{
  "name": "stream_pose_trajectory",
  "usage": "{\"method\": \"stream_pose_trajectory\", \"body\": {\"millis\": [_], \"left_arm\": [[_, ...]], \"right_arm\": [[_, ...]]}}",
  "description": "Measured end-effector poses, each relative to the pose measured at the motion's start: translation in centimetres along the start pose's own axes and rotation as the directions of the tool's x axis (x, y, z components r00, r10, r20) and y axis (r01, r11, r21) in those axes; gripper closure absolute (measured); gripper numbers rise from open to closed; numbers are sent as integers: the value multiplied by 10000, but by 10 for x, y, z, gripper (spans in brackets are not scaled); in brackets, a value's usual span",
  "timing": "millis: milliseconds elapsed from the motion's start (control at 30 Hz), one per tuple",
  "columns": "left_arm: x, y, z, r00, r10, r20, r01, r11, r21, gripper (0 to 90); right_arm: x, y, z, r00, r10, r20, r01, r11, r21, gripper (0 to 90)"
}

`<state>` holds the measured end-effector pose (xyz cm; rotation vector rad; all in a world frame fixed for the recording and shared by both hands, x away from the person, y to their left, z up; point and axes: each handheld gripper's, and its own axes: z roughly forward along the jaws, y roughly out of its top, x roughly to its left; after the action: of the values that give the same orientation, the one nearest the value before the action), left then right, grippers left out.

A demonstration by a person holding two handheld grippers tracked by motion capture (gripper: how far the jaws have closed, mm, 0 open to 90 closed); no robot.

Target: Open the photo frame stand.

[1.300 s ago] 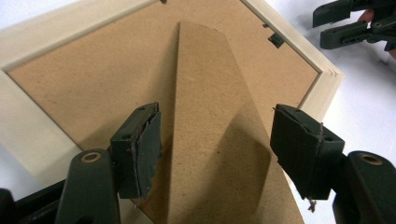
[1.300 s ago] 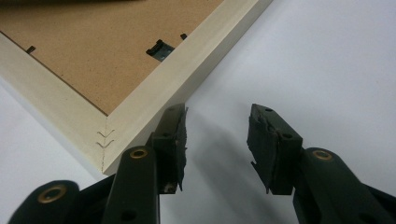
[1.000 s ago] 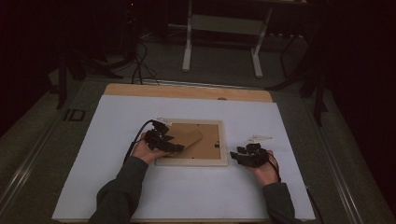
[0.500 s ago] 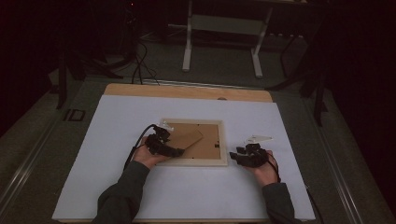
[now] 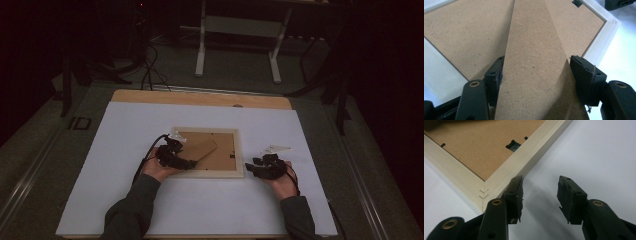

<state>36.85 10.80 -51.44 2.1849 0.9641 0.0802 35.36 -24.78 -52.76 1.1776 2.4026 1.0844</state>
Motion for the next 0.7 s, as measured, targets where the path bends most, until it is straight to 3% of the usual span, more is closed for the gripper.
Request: {"method": "stream_pose_trajectory", "body": {"millis": [433, 700], "left_arm": [[-7, 0, -1, 9979, 453, -455, -454, 9990, -7, 359], [-9, 0, -2, 9955, 681, -663, -683, 9977, -8, 358]], "right_arm": [[2, 3, -3, 10000, 57, 21, -56, 9998, -178, 547], [1, 15, -10, 10000, -29, 63, 31, 9991, -412, 547]]}}
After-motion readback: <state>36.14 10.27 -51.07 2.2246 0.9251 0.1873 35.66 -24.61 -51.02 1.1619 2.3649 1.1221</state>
